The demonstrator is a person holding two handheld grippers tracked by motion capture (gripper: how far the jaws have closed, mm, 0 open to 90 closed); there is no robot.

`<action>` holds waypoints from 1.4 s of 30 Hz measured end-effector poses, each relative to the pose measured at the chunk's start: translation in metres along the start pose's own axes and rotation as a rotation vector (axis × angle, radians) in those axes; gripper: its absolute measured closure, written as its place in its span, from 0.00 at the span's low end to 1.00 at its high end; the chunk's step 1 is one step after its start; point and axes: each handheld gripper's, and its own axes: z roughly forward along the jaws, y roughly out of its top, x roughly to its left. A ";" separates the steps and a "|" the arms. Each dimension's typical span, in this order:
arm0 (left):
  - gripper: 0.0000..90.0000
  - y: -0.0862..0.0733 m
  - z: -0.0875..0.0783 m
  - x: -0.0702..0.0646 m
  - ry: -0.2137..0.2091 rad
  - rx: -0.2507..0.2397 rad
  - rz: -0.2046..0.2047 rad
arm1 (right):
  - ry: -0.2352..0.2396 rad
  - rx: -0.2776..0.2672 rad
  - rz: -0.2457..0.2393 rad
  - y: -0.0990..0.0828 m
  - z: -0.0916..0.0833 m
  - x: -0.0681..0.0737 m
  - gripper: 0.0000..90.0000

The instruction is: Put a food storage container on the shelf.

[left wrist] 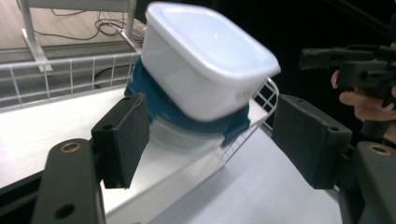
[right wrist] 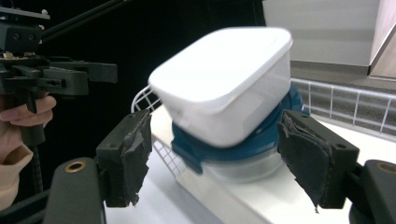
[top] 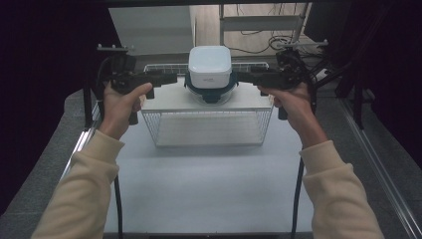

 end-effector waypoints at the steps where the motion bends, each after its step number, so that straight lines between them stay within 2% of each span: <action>1: 0.30 -0.011 -0.004 -0.004 0.010 0.005 0.020 | 0.000 -0.002 -0.016 -0.008 -0.006 0.004 0.28; 3: 0.29 -0.017 -0.006 -0.006 0.011 0.008 0.025 | 0.000 0.000 -0.022 -0.013 -0.009 0.006 0.28; 9: 0.29 -0.061 -0.021 -0.016 0.003 0.003 0.074 | -0.013 -0.007 -0.076 -0.045 -0.029 0.017 0.28; 12: 0.29 -0.082 -0.027 -0.016 0.006 -0.004 0.084 | -0.038 -0.008 -0.100 -0.063 -0.037 0.020 0.27; 16: 0.27 -0.116 -0.032 -0.012 0.015 0.001 0.073 | -0.051 -0.005 -0.124 -0.093 -0.046 0.022 0.27; 17: 0.27 -0.124 -0.031 -0.011 0.019 0.007 0.069 | -0.059 0.000 -0.130 -0.101 -0.048 0.023 0.27; 18: 0.24 -0.133 -0.030 -0.010 0.024 0.023 0.068 | -0.081 -0.001 -0.140 -0.117 -0.051 0.022 0.27; 19: 0.24 -0.142 -0.029 -0.009 0.030 0.038 0.070 | -0.081 -0.001 -0.140 -0.117 -0.051 0.022 0.27; 20: 0.23 -0.150 -0.028 -0.008 0.035 0.048 0.069 | -0.085 0.000 -0.137 -0.125 -0.052 0.022 0.27; 21: 0.20 -0.159 -0.026 -0.007 0.040 0.064 0.067 | -0.094 0.008 -0.127 -0.141 -0.053 0.020 0.26; 22: 0.20 -0.167 -0.025 -0.005 0.048 0.078 0.062 | -0.094 0.008 -0.127 -0.141 -0.053 0.020 0.26; 24: 0.19 -0.182 -0.021 -0.001 0.074 0.095 0.059 | -0.105 0.026 -0.122 -0.157 -0.052 0.018 0.26; 25: 0.19 -0.195 -0.016 0.003 0.083 0.116 0.050 | -0.122 0.052 -0.125 -0.173 -0.050 0.016 0.25; 26: 0.19 -0.195 -0.016 0.003 0.083 0.116 0.050 | -0.122 0.052 -0.125 -0.173 -0.050 0.016 0.25; 28: 0.19 -0.206 -0.013 0.007 0.102 0.132 0.045 | -0.138 0.070 -0.124 -0.187 -0.050 0.013 0.25; 30: 0.19 -0.216 -0.011 0.011 0.111 0.140 0.027 | -0.136 0.085 -0.102 -0.202 -0.048 0.007 0.25; 31: 0.19 -0.220 -0.009 0.012 0.115 0.153 0.023 | -0.143 0.109 -0.081 -0.216 -0.046 0.002 0.25; 32: 0.19 -0.223 -0.009 0.014 0.123 0.158 0.017 | -0.143 0.109 -0.081 -0.216 -0.046 0.002 0.25; 36: 0.18 -0.237 -0.007 0.017 0.155 0.183 0.018 | -0.155 0.132 -0.046 -0.242 -0.044 -0.009 0.24; 37: 0.18 -0.241 -0.005 0.018 0.155 0.192 0.015 | -0.156 0.156 -0.040 -0.247 -0.043 -0.011 0.24; 39: 0.18 -0.247 -0.002 0.021 0.162 0.213 0.007 | -0.183 0.187 -0.052 -0.257 -0.041 -0.014 0.24; 42: 0.18 -0.250 0.001 0.024 0.178 0.227 0.011 | -0.183 0.212 -0.048 -0.263 -0.036 -0.018 0.24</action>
